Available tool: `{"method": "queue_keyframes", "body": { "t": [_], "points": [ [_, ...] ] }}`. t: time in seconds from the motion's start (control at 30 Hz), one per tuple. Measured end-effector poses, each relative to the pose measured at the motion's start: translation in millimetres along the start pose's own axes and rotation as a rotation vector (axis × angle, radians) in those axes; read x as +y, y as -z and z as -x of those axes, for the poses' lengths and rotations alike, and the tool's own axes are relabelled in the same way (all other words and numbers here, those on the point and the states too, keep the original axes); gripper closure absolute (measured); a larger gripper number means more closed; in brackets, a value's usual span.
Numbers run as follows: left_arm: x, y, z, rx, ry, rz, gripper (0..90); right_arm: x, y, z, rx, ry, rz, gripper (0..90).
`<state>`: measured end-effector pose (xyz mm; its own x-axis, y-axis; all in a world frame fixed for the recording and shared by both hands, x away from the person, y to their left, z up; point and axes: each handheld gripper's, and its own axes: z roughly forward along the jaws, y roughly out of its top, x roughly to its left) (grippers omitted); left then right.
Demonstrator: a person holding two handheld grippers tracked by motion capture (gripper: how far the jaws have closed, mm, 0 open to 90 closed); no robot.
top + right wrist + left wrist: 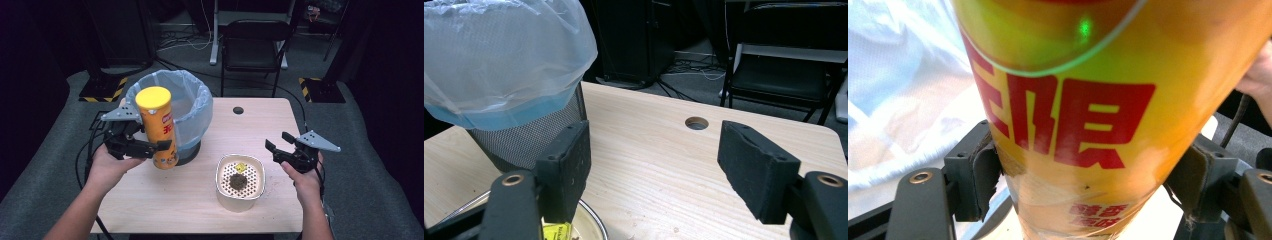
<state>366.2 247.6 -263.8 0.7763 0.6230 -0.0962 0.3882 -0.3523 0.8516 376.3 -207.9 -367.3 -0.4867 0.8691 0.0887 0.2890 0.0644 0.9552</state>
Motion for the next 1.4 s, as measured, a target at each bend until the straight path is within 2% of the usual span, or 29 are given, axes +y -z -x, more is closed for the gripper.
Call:
{"method": "queue_keyframes", "body": {
  "t": [0.07, 0.1, 0.2, 0.23, 0.27, 0.4, 0.43, 0.5, 0.57, 0.77, 0.83, 0.9, 0.97, 1.0, 1.1, 1.17, 1.23, 1.4],
  "points": [
    [15.7, 8.9, 3.3, 0.006, -0.011, 0.002, 24.3, 0.0, 0.4, 0.3, 0.0, -0.002, 0.001, 29.2],
    [15.7, 8.9, 3.3, 0.006, -0.011, 0.002, 24.3, 0.0, 0.4, 0.3, 0.0, -0.002, 0.001, 29.2],
    [32.3, 18.5, 5.1, 0.019, -0.02, 0.015, 24.3, 0.0, 0.5, 0.4, 0.0, -0.003, 0.002, 29.1],
    [43.3, 23.4, 4.4, 0.032, -0.031, 0.023, 24.3, 0.0, 0.3, 0.4, 0.0, -0.003, 0.002, 29.2],
    [43.3, 23.4, 4.4, 0.032, -0.031, 0.023, 24.3, 0.0, 0.3, 0.4, 0.0, -0.003, 0.002, 29.2],
    [67.5, 31.1, -2.4, 0.039, -0.036, 0.057, 24.2, -1.1, -1.2, 0.6, 0.001, -0.003, -0.002, 29.2],
    [67.5, 31.1, -2.4, 0.039, -0.036, 0.057, 24.3, -1.1, -1.2, 0.6, 0.001, -0.003, -0.002, 29.2],
    [80.4, 31.0, -11.6, 0.037, -0.025, 0.075, 24.3, -2.3, -2.2, 0.7, -0.001, -0.007, -0.008, 29.1],
    [83.1, 30.5, -14.1, 0.037, -0.022, 0.075, 24.3, -2.9, -3.2, 0.8, -0.003, -0.003, -0.012, 29.1],
    [105.2, 23.9, -33.3, 0.092, -0.018, 0.09, 24.3, -4.4, -5.6, 0.9, 0.0, 0.003, -0.016, 29.1],
    [107.1, 21.7, -36.8, 0.099, -0.015, 0.086, 24.2, -4.5, -5.7, 0.9, 0.0, 0.004, -0.017, 29.2],
    [108.4, 15.7, -44.7, 0.124, -0.01, 0.077, 24.3, -5.3, -6.5, 1.1, 0.0, -0.003, -0.021, 29.2],
    [107.1, 11.1, -50.3, 0.138, 0.01, 0.075, 24.3, -6.0, -7.4, 1.1, 0.001, 0.004, -0.023, 29.2],
    [107.1, 11.1, -50.3, 0.138, 0.01, 0.075, 24.2, -6.0, -7.4, 1.1, 0.001, 0.004, -0.023, 29.2],
    [102.6, 0.6, -64.2, 0.161, 0.019, 0.071, 24.2, -6.3, -8.3, 0.1, 0.003, 0.002, -0.029, 29.2],
    [100.8, -2.8, -67.2, 0.164, 0.027, 0.071, 24.2, -6.3, -8.4, -0.3, 0.003, 0.003, -0.027, 29.2],
    [95.3, -12.0, -75.3, 0.192, 0.052, 0.077, 24.2, -6.4, -9.3, -1.2, 0.008, 0.006, -0.027, 29.2],
    [81.5, -29.3, -93.1, 0.204, 0.1, 0.051, 24.1, -8.3, -12.3, -2.3, 0.014, 0.012, -0.038, 29.2]
  ]
}}
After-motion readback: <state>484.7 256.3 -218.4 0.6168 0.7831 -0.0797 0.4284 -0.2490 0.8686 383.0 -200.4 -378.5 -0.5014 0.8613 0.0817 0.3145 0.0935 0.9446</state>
